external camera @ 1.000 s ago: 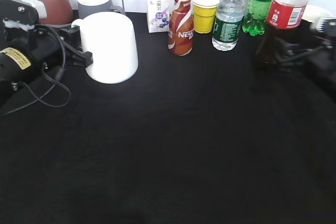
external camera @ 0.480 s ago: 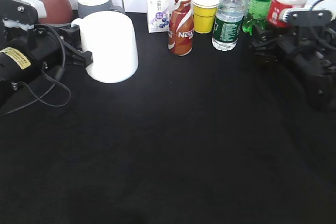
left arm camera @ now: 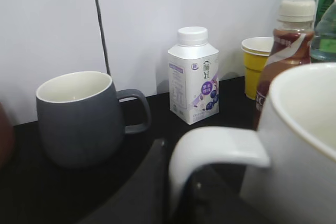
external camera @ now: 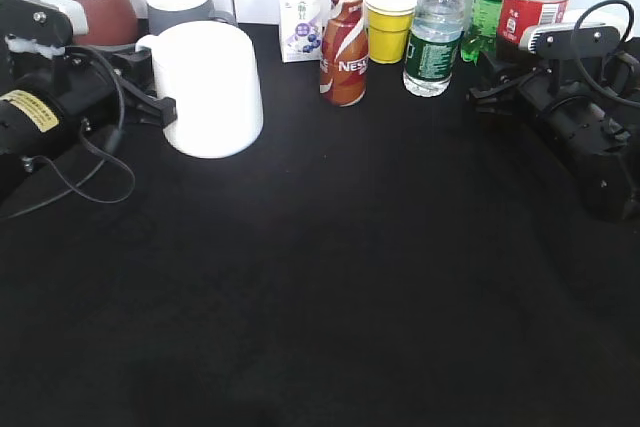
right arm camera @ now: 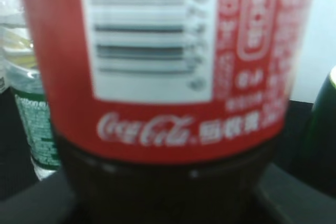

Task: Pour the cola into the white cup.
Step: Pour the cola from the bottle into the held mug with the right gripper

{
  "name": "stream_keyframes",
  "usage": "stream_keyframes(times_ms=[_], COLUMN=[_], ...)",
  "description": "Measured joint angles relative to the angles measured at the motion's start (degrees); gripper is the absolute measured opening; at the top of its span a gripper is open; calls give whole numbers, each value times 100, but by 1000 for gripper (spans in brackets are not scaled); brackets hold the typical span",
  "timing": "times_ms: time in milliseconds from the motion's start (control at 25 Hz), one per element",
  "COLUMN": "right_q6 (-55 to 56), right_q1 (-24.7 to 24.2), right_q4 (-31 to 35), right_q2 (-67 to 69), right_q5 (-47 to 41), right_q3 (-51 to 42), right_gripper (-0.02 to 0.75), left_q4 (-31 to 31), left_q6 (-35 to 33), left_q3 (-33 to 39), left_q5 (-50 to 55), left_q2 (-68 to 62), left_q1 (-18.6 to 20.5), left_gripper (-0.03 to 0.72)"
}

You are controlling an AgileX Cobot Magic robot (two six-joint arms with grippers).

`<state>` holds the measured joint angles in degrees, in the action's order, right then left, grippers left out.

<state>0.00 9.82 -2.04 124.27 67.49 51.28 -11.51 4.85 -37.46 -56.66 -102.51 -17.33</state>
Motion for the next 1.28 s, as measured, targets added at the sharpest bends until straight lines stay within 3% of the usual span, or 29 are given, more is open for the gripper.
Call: stream_keyframes(times_ms=[200, 360, 520, 640, 760, 960, 1280], right_q6=[-51, -51, -242, -972, -1975, -3992, -6568], right_q1=[0, 68, 789, 1172, 1212, 1218, 1218], right_q4=[-215, -1589, -2021, -2062, -2081, -2046, -1471], right_q2=[-962, -1921, -2104, -2104, -2104, -2104, -2104], right_q5=[-94, -90, -142, -521, -888, -1016, -1034], right_q3=[-456, -749, -749, -749, -749, -749, -749], right_gripper=[395, 391, 387, 387, 387, 387, 386], left_q4=[0, -95, -909, -1620, -2136, -2249, -2679], left_q6=[0, 25, 399, 605, 692, 749, 749], left_q3=[0, 0, 0, 0, 0, 0, 0], left_q5=[0, 0, -11, -67, -359, -470, -475], left_q2=[0, 0, 0, 0, 6, 6, 6], left_q1=[0, 0, 0, 0, 0, 0, 0], left_gripper=[34, 34, 34, 34, 34, 34, 34])
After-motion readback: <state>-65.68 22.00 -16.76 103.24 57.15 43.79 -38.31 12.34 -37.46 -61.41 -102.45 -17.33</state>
